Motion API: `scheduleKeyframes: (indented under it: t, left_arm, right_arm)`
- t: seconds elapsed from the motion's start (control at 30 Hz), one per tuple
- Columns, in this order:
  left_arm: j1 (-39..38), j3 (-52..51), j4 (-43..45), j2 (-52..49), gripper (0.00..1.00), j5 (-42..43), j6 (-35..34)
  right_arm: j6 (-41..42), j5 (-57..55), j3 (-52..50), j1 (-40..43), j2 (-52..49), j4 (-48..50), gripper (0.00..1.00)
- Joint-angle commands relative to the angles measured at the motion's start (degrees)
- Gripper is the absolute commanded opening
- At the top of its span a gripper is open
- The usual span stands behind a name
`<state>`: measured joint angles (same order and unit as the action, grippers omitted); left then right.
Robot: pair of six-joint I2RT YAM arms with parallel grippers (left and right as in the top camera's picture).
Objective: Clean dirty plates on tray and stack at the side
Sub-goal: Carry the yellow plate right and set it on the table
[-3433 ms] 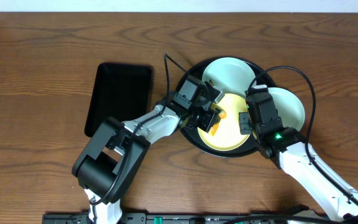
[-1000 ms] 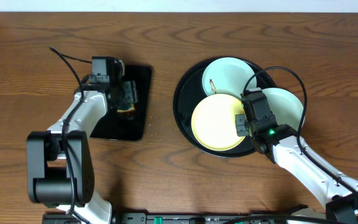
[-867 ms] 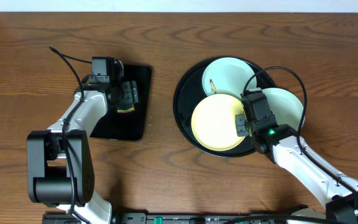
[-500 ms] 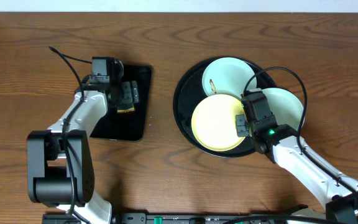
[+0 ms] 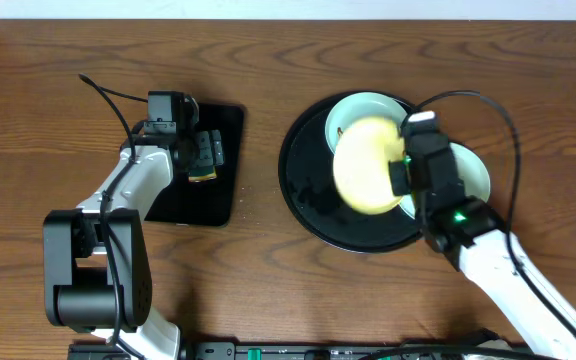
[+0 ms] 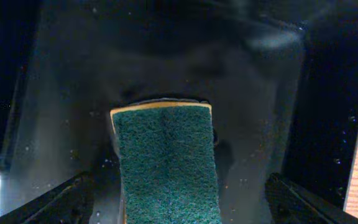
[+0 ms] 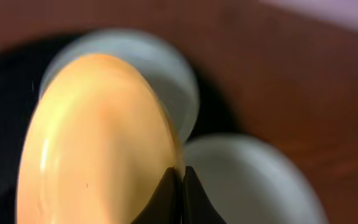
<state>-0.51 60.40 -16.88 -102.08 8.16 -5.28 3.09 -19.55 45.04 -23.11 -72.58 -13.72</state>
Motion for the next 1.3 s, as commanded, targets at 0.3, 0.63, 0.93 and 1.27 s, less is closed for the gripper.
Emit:
scheduleKeyframes:
  t: [0.3,0.63,0.93,1.27]
  left_arm:
    - [0.24,0.57,-0.22,-0.42,0.88,-0.96,0.57]
    - [0.24,0.57,-0.22,-0.42,0.88,-0.94,0.57]
    - [0.24,0.57,-0.22,-0.42,0.88,-0.96,0.57]
    - [0.24,0.57,-0.22,-0.42,0.88,-0.96,0.57]
  right_arm:
    - [-27.85,-19.91,1.42,-14.32,2.93,3.82,0.01]
    - [-33.35,-32.92,1.33,-26.10,2.86,6.69,0.01]
    - [-15.54,-18.10,1.36,-23.21,2.91,6.62,0.01]
    - [-5.25,16.59,3.04,-4.52,3.58,-4.83,0.24]
